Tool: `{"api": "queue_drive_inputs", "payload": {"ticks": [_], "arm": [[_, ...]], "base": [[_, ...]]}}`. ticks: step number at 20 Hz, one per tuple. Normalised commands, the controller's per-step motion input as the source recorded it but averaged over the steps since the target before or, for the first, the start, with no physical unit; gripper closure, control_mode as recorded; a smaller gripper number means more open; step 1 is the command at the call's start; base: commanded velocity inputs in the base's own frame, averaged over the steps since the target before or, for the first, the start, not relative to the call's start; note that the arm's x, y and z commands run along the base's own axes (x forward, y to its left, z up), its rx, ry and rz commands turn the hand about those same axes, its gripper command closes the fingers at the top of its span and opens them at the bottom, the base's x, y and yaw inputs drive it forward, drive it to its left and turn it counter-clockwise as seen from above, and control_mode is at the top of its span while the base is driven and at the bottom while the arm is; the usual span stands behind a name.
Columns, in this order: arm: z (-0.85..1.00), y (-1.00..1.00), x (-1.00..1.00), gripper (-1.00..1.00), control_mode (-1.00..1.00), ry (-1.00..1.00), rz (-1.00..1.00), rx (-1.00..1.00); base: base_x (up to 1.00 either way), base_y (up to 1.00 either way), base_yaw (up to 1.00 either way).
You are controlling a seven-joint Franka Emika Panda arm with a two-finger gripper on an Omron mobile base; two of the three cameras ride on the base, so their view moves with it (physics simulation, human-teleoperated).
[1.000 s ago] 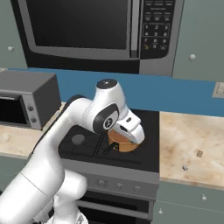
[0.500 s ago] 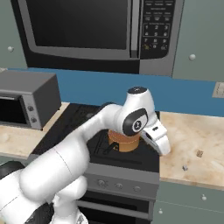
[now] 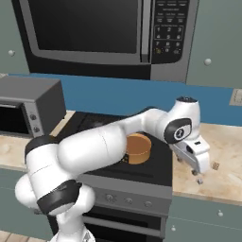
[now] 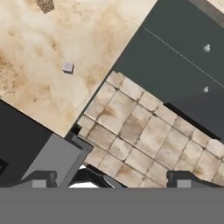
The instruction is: Pick up the sugar cube(s) and place them in the saucepan with hot chocolate.
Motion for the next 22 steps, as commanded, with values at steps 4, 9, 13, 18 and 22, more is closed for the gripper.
{"api": "queue_drive_inputs", "payload": {"ticks": [4,9,13,18,22], "arm": [[-0.11,-0.55,0.05,-1.00,-1.00,0.01,0.00,0.30],[-0.08,-0.42,0.14,-1.00,-1.00,0.00,0.06,0.33],[-0.47,-0.29,0.56,-1.00,-1.00,0.00,0.17,0.14],[-0.44,-0.26,0.39,-1.00,-1.00,-0.03,0.16,0.01],[-0.10,-0.19,0.21,-1.00,-1.00,-0.04,0.10,0.00]], "base": [[0.00,0.00,0.00],[0.00,0.00,0.00],[0.00,0.00,0.00],[0.00,0.00,0.00],[0.00,0.00,0.00]]}}
